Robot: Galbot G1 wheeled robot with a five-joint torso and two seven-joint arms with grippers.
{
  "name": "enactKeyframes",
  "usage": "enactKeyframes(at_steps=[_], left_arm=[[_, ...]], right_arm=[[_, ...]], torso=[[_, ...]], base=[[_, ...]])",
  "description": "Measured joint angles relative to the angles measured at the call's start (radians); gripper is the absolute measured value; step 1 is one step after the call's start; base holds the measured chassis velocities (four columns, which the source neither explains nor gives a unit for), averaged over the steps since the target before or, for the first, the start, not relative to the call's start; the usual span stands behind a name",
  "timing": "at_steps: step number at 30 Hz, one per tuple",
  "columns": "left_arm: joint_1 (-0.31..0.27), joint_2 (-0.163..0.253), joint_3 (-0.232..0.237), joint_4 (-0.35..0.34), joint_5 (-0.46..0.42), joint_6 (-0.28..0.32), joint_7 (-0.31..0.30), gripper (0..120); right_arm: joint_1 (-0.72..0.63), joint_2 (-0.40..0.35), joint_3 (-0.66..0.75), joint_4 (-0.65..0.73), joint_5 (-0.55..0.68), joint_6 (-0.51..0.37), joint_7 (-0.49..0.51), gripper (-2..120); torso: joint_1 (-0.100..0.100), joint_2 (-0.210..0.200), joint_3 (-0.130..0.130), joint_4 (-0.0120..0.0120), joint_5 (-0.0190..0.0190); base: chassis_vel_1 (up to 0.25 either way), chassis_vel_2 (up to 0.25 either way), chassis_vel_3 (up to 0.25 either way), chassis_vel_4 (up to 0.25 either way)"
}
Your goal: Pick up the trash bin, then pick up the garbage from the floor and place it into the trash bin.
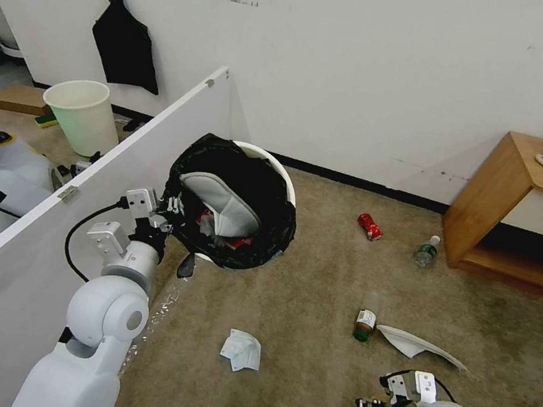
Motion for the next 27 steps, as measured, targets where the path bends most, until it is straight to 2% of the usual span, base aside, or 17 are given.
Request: enactKeyframes(at_steps=[1, 2, 4, 7, 27], left_arm=[[0.000, -0.001, 0.001, 0.000, 0.000, 0.000, 0.000, 4], [0.000, -0.001, 0.001, 0.000, 0.000, 0.000, 0.000, 4], [0.000, -0.001, 0.002, 0.000, 0.000, 0.000, 0.000, 4], [0.002, -0.001, 0.002, 0.000, 0.001, 0.000, 0.000, 4], [0.012, 0.000, 0.000, -0.009, 0.003, 0.000, 0.000, 4]], right_arm=[[-0.005, -0.002, 0.006, 0.002, 0.000, 0.000, 0.000, 83], [-0.005, -0.002, 0.006, 0.002, 0.000, 0.000, 0.000, 83], [-0.010, -0.003, 0.012, 0.003, -0.010, 0.002, -0.001, 93], [-0.014, -0.003, 0.014, 0.008, -0.014, 0.003, -0.001, 99], [-0.029, 0.003, 0.039, 0.002, -0.034, 0.019, -0.010, 100]], torso=[[0.000, 0.000, 0.000, 0.0000, 0.0000], [0.000, 0.000, 0.000, 0.0000, 0.0000], [0.000, 0.000, 0.000, -0.0001, 0.0000], [0.000, 0.000, 0.000, 0.0000, 0.0001], [0.000, 0.000, 0.000, 0.0000, 0.0001]], base=[[0.000, 0.000, 0.000, 0.000], [0.000, 0.000, 0.000, 0.000], [0.000, 0.000, 0.000, 0.000], [0.000, 0.000, 0.000, 0.000], [0.000, 0.000, 0.000, 0.000]])
